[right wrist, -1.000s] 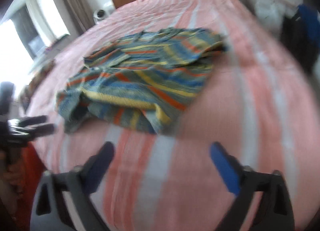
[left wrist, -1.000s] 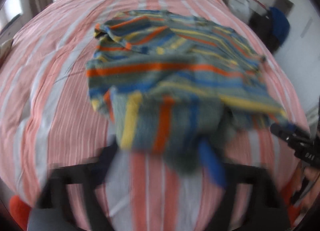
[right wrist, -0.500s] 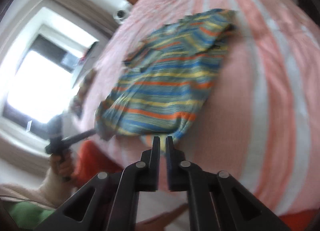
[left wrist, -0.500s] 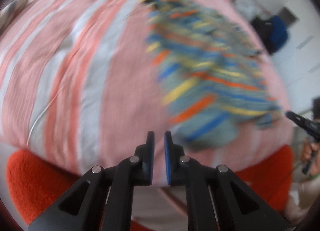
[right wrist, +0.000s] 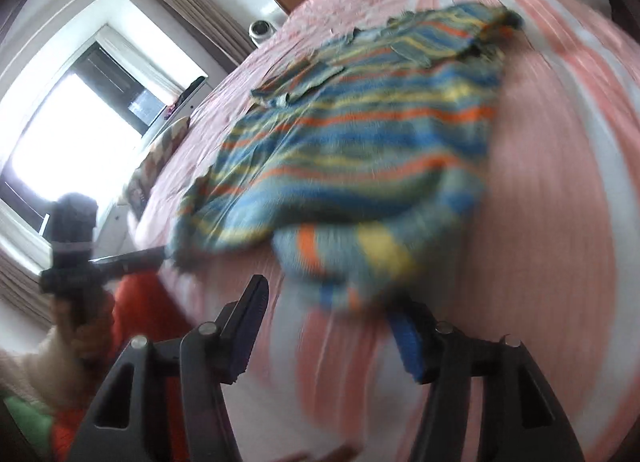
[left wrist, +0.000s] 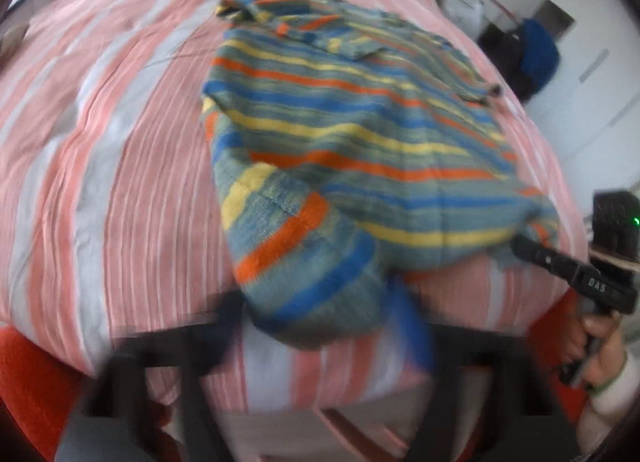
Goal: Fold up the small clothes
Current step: 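Pull the hem with both tools to spread the sweater body flat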
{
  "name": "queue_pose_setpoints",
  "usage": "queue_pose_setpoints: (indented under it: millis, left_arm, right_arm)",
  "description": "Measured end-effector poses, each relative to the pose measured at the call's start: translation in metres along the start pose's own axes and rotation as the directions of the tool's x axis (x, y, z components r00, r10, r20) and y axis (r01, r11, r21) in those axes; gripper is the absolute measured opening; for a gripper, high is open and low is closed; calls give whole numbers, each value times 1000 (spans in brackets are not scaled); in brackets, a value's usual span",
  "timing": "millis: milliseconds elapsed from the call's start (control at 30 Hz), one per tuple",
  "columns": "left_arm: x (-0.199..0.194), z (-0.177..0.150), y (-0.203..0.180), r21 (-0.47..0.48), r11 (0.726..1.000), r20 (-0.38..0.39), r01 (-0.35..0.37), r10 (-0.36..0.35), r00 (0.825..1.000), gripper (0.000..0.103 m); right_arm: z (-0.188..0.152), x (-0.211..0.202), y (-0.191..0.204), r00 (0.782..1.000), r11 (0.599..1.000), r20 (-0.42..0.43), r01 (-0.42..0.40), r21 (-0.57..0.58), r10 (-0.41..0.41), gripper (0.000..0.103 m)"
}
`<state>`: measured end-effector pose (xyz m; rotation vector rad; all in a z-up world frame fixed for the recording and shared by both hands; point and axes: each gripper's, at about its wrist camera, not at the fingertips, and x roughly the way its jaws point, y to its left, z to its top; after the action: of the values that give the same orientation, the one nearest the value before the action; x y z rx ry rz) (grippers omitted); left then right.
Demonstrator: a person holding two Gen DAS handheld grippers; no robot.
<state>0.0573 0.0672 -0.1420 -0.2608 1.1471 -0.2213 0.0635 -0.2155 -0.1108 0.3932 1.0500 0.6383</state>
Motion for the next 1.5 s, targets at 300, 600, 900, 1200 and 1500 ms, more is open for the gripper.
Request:
queue_pose_setpoints:
  millis: [300,600,900,1200,1500]
  left_arm:
    - [-49,-23,50,-64,993,-23,97,-99,995,45]
    - [-58,-32,62,-75,995,34,69,-67,997,87]
    - [-3,-14,34,-4,992,-40,-130,129,991,4]
    - [-53,-40,59,-89,996,-10,-2,1,1000,2]
    - [-10,-46,66,-106,992,-75,-72,64,995,2]
  right_arm:
    - [-9,-102,7,987,998,-151,-62,4,62,8]
    - [-40,-73,-51,986,984,-159,69,162,-43,58]
    - [-36,-60,-35,987,988,-79,147,55,-143,63]
    - [-35,-88,-24,966,974,-130,227,15,-224,3]
    - [-49,-58,-32,938,951,-171,308,20,-300,3]
